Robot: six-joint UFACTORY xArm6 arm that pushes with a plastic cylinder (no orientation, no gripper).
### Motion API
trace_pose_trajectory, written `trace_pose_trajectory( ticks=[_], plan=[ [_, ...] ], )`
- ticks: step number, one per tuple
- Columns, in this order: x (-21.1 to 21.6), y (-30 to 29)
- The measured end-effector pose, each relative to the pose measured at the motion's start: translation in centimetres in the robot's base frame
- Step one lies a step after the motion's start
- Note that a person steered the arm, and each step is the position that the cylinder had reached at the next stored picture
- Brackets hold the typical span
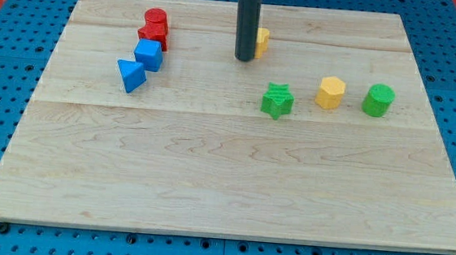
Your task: Push the blue cube to left a bit
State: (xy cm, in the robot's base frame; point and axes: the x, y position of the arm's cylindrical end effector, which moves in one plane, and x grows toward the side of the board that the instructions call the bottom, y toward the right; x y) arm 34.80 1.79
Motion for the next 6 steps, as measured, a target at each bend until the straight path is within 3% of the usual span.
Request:
trace_pose_trajectory(
  ticks=[1, 2, 3, 5, 6],
  plan=[
    [-1.9, 2.0],
    [-8.3, -0.1],
    [-10.3, -0.5],
    [-2.1, -12.0],
    [-1.4, -18.9]
  ],
)
